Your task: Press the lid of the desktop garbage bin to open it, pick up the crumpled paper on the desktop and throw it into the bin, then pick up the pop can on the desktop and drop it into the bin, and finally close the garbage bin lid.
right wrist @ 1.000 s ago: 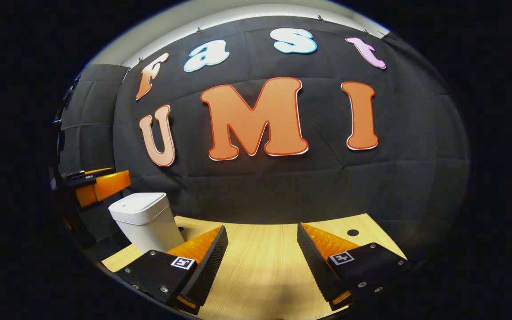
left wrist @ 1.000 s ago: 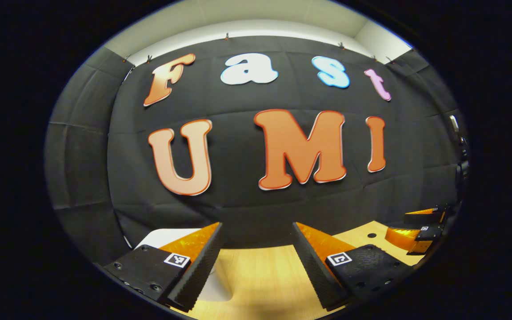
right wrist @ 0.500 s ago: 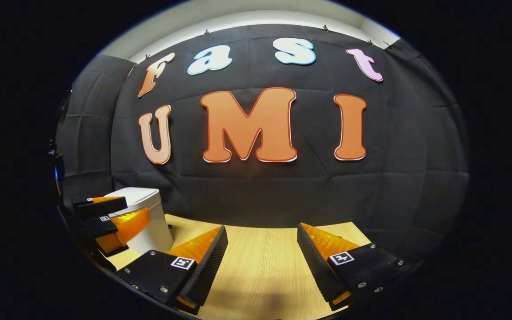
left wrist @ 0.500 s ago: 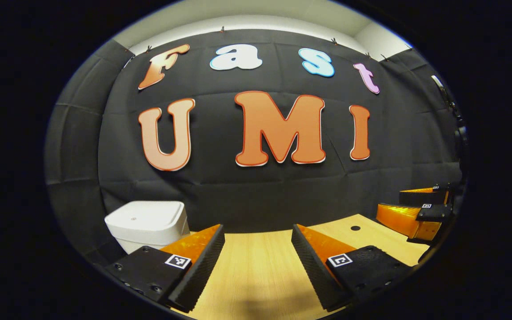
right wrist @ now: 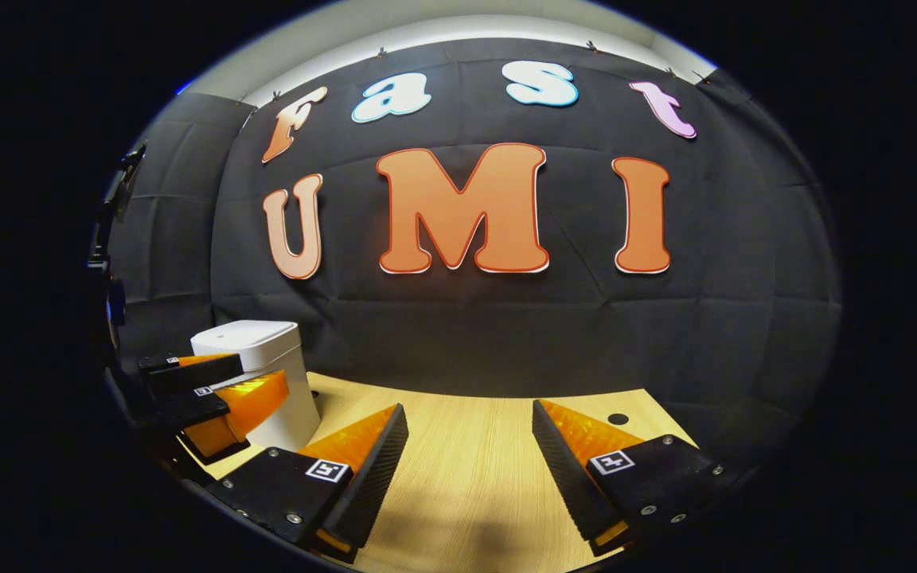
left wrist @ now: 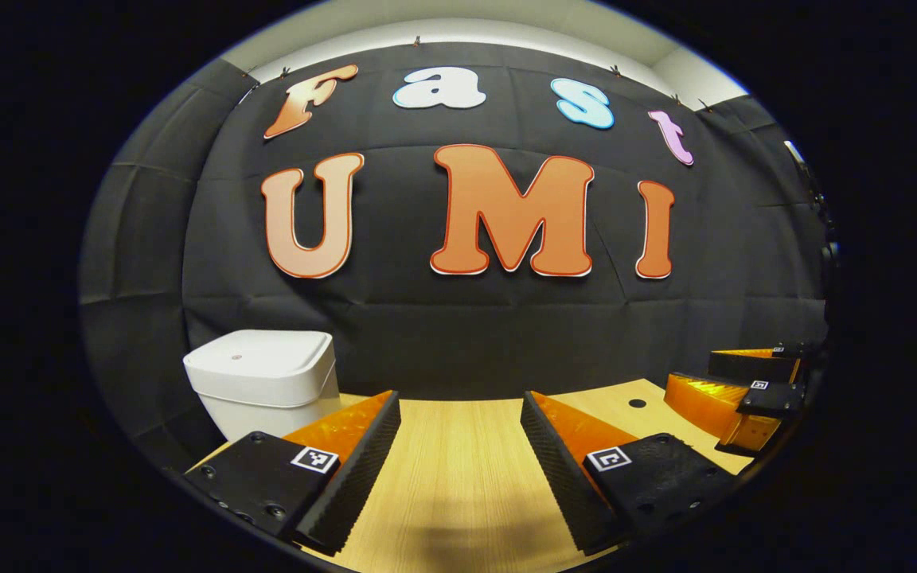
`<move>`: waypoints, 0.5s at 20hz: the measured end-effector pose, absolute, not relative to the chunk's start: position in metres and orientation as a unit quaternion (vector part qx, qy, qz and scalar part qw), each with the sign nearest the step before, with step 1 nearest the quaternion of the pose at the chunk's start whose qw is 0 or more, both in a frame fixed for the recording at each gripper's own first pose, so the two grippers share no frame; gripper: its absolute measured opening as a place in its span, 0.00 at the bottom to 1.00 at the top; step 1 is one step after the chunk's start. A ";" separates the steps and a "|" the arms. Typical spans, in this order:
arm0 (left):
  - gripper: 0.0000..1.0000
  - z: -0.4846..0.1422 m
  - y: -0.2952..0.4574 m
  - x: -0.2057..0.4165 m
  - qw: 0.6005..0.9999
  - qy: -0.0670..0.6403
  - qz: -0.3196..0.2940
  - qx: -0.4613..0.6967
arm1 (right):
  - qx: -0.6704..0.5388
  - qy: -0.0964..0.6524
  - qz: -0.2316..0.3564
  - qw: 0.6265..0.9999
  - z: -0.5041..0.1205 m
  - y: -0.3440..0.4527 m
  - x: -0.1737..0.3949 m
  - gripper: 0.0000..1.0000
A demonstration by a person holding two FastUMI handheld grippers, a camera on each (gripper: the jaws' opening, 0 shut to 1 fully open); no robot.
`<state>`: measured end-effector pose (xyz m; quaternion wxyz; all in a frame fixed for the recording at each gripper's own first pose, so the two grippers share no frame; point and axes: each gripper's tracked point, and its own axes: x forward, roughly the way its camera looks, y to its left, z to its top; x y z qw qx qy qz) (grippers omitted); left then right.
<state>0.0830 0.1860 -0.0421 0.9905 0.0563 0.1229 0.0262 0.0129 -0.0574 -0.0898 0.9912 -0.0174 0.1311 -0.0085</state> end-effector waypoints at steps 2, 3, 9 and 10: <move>0.98 -0.044 0.185 0.083 0.991 0.121 0.026 0.056 | -0.016 0.128 -0.013 0.992 -0.091 -0.059 0.014 0.94; 0.98 -0.044 0.185 0.083 0.991 0.122 0.027 0.056 | -0.016 0.128 -0.014 0.992 -0.092 -0.059 0.015 0.94; 0.97 -0.049 0.182 0.084 0.990 0.128 0.019 0.063 | -0.015 0.128 -0.016 0.992 -0.095 -0.056 0.016 0.94; 0.97 -0.048 0.180 0.084 0.989 0.129 0.017 0.066 | -0.015 0.128 -0.015 0.992 -0.094 -0.055 0.017 0.94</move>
